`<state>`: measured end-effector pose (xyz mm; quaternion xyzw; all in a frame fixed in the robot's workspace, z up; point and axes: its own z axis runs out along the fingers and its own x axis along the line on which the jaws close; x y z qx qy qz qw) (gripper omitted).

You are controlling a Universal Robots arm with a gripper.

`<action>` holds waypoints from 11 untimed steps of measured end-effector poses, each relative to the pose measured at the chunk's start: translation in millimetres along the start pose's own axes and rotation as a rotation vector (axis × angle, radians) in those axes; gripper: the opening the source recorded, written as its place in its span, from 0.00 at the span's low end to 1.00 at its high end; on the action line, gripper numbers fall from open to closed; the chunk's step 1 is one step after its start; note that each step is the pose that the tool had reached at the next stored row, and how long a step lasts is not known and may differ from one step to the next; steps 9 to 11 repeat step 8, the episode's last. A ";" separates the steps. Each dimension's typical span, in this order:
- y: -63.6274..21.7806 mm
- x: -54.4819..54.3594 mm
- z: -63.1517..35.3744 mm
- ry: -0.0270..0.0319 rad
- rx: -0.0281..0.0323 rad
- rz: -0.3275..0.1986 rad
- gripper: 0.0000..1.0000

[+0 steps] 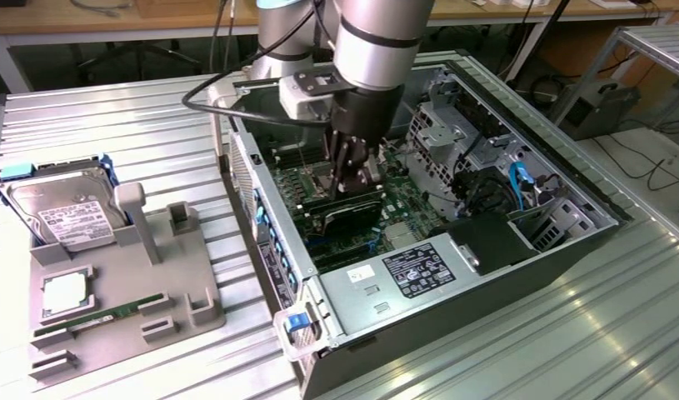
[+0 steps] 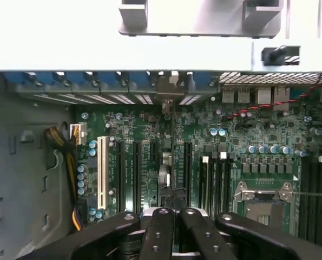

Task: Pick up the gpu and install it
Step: 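Press down on the gpu until it lock into place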

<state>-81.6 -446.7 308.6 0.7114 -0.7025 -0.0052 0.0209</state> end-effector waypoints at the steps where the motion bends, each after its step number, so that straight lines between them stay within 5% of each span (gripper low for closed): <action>1: 0.0 0.0 -1.8 -0.0002 0.0000 0.000 0.11; 11: 0.0 0.1 -2.3 -0.0002 0.0000 0.000 0.11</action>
